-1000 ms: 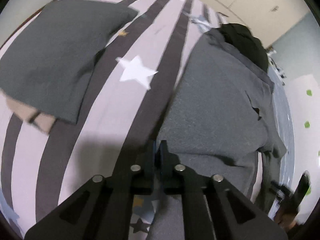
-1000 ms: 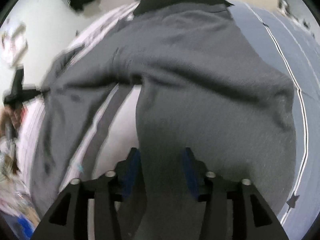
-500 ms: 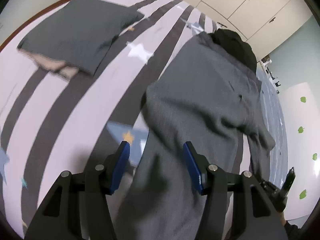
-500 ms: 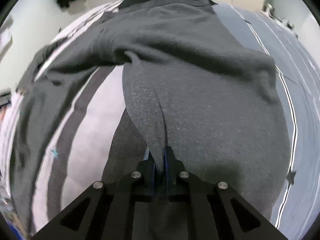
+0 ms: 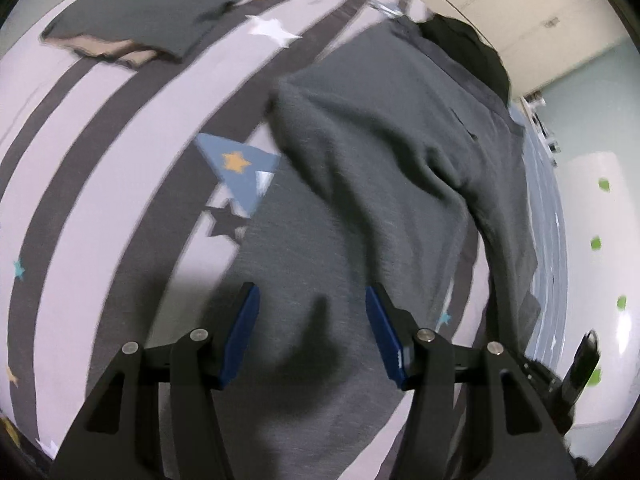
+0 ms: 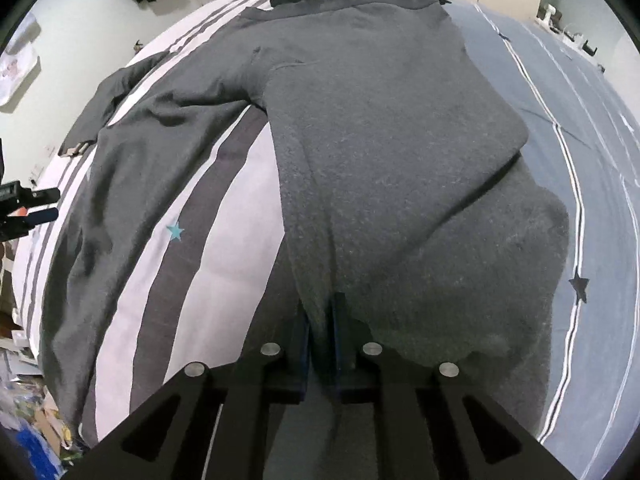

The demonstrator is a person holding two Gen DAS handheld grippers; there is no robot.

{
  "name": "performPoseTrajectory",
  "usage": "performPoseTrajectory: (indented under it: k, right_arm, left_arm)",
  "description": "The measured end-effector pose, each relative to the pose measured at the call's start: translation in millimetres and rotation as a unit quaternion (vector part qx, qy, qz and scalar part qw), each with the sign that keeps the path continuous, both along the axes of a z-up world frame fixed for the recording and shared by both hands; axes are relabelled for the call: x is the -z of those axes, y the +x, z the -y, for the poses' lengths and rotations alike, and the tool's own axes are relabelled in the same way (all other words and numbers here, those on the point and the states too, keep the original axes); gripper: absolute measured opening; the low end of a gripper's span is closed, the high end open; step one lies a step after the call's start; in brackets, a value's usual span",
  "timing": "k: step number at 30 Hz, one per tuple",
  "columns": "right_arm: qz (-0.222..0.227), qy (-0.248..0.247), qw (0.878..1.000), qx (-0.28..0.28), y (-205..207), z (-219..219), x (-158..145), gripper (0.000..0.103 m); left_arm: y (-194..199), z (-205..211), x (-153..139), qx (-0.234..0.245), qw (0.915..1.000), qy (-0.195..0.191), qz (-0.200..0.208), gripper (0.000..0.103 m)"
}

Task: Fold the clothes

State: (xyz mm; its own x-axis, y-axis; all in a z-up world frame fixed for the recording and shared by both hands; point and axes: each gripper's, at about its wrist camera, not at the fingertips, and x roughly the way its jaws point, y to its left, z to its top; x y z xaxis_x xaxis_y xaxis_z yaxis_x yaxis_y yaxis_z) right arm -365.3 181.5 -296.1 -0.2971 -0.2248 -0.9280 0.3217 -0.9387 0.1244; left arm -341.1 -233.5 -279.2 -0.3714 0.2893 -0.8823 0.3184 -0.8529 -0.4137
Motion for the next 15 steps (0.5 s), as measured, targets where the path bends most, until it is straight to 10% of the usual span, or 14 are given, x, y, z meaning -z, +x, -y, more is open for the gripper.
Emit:
performPoseTrajectory:
  k: [4,15]
  right_arm:
    - [-0.017,-0.021,1.0,-0.015,7.9,-8.6,-21.5,0.038]
    - [0.017,0.038,0.996,0.082,35.1,-98.8,-4.3,0.043]
  left_arm:
    - [-3.6,-28.3,2.8,0.047,0.9988,-0.016,0.005,0.053]
    - [57.8,-12.0,32.9,0.036,0.9734,-0.215,0.071,0.053]
